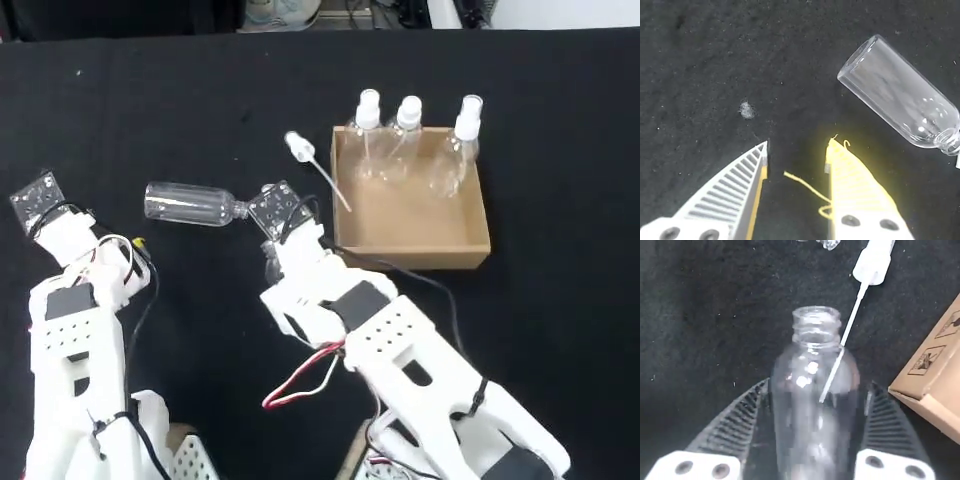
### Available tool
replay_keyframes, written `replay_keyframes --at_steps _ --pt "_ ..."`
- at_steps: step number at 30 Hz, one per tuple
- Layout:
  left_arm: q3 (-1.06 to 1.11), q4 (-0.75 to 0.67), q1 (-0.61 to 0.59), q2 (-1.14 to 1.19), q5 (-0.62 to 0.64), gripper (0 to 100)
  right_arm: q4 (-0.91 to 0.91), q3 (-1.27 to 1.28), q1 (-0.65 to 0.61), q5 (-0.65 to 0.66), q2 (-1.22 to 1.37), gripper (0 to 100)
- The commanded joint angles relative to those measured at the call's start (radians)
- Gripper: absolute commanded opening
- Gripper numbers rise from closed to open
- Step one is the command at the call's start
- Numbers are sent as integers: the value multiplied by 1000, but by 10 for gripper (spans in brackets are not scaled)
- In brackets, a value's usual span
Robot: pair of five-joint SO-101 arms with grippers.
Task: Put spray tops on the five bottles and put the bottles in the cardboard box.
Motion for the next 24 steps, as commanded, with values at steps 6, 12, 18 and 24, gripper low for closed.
replay_keyframes --at_steps 6,12,18,24 --pt "-38 -11 -24 -20 8 188 92 -285 -5 29 13 237" --pt "-38 -15 -51 -20 8 188 269 -657 11 58 194 237" --pt "-38 -11 -48 -20 8 188 298 -967 94 112 527 237" --pt "-38 -9 -50 -20 8 188 290 -1101 153 253 789 237"
